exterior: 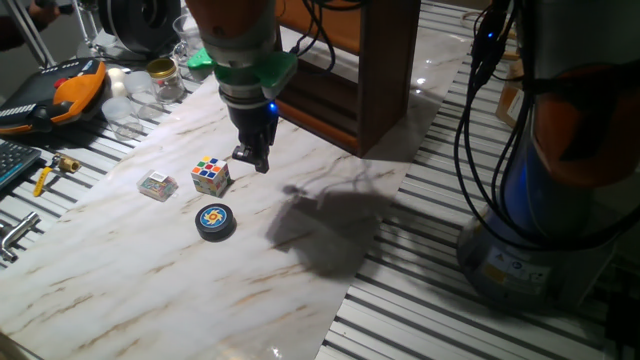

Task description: Put the object on the shelf

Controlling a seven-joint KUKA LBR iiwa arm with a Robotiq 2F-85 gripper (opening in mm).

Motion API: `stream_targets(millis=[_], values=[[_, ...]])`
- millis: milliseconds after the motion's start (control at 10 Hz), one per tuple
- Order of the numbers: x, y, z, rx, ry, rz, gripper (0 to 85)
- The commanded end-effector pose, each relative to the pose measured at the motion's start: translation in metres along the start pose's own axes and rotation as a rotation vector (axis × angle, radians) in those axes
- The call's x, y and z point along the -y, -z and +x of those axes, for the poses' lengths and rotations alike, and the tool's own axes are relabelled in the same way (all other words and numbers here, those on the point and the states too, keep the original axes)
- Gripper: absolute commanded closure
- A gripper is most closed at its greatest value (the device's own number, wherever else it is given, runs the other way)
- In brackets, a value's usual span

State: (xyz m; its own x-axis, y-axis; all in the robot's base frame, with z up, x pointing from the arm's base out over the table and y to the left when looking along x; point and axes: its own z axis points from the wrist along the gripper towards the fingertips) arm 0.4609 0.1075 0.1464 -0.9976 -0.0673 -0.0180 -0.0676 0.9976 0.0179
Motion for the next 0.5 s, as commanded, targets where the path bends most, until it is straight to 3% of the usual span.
stream_targets(millis=[0, 200, 400], values=[[0.000, 0.000, 0.000, 0.002, -0.009, 0.008, 85.0], [0.000, -0.001, -0.001, 0.005, -0.039, -0.002, 85.0], [-0.004, -0.011, -0.006, 0.007, -0.046, -0.019, 85.0]])
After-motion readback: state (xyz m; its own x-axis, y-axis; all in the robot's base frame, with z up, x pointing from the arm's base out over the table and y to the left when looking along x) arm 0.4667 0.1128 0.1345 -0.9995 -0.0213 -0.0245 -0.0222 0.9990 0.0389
